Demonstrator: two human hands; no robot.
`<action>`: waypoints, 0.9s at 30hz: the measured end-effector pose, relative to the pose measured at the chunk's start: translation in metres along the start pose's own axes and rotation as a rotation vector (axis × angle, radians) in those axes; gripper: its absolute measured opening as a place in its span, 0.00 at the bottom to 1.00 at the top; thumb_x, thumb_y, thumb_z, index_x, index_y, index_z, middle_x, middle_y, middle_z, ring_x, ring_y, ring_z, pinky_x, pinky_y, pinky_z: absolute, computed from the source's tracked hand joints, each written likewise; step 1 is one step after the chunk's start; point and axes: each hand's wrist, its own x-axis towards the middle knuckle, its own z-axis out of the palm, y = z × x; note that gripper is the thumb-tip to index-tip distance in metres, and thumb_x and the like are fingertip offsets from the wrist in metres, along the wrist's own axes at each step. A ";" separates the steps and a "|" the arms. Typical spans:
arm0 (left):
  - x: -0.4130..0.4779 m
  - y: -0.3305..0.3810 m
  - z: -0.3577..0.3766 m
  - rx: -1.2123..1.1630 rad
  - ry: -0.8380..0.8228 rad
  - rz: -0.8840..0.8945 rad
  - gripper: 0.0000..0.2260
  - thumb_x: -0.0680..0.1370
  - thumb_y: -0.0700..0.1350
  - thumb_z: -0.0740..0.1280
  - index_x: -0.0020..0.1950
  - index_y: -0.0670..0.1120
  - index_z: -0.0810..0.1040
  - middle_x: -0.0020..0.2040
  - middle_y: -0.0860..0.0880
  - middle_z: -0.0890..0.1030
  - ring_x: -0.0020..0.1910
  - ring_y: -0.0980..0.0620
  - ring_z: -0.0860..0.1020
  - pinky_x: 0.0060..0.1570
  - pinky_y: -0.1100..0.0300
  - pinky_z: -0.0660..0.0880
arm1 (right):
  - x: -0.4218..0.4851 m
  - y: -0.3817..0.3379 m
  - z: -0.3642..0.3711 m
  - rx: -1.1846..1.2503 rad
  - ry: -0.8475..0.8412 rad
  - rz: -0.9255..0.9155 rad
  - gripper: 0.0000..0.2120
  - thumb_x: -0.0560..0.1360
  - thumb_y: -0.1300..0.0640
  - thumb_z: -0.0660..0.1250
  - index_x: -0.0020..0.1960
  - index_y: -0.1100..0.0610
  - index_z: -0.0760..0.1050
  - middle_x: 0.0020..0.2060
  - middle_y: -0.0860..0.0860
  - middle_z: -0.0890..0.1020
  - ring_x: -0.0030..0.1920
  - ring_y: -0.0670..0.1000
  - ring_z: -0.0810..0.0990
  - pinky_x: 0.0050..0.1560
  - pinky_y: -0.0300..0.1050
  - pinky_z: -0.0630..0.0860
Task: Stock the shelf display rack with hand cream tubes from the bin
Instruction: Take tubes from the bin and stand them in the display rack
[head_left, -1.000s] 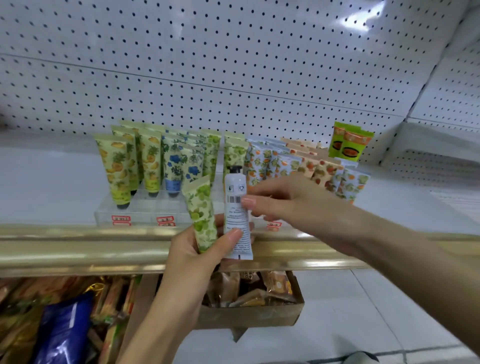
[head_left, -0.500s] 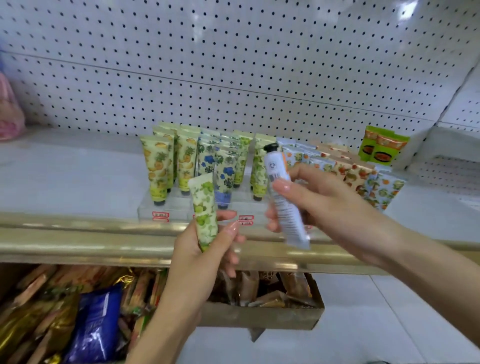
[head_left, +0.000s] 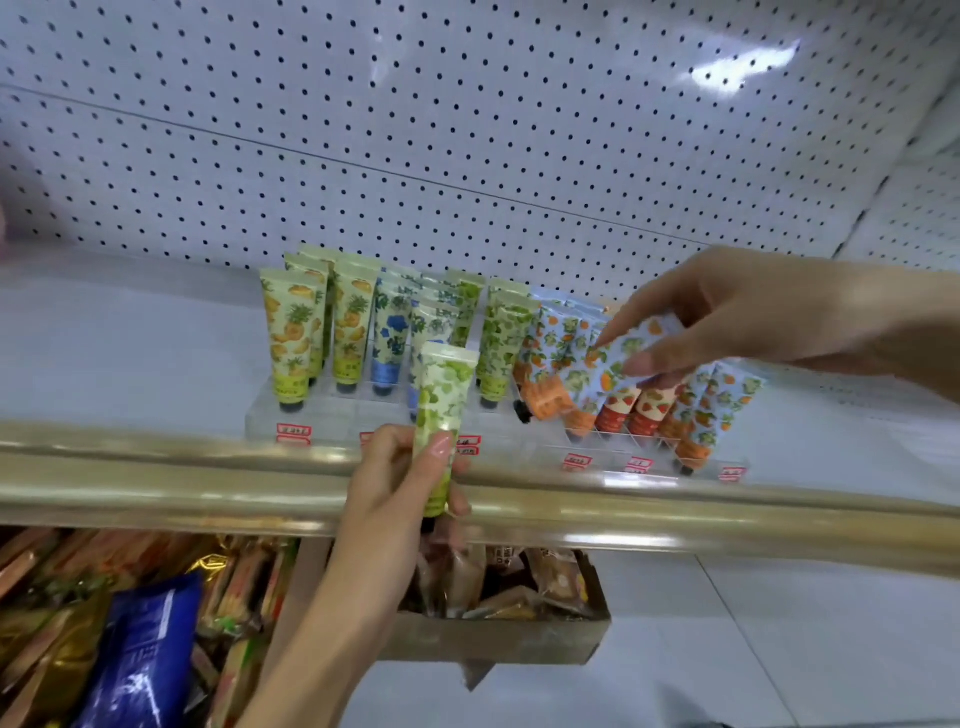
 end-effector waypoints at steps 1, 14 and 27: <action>0.001 0.000 0.001 -0.007 0.000 0.012 0.17 0.70 0.53 0.64 0.47 0.39 0.72 0.32 0.46 0.76 0.26 0.51 0.72 0.24 0.61 0.69 | 0.004 -0.002 -0.001 -0.062 0.060 -0.018 0.12 0.66 0.58 0.74 0.49 0.57 0.80 0.27 0.45 0.82 0.35 0.46 0.85 0.37 0.35 0.79; 0.003 -0.002 -0.004 0.005 0.018 0.007 0.10 0.80 0.46 0.58 0.50 0.41 0.75 0.40 0.45 0.79 0.28 0.55 0.74 0.25 0.64 0.72 | 0.054 -0.003 0.013 -0.670 0.298 -0.119 0.14 0.72 0.49 0.70 0.52 0.57 0.79 0.40 0.46 0.73 0.38 0.44 0.70 0.33 0.34 0.63; 0.005 -0.001 -0.008 -0.010 0.035 -0.006 0.09 0.80 0.45 0.59 0.48 0.42 0.76 0.39 0.47 0.80 0.29 0.55 0.75 0.26 0.62 0.73 | 0.072 0.008 0.021 -0.683 0.195 -0.008 0.22 0.73 0.48 0.70 0.61 0.61 0.76 0.50 0.53 0.74 0.43 0.49 0.70 0.45 0.40 0.65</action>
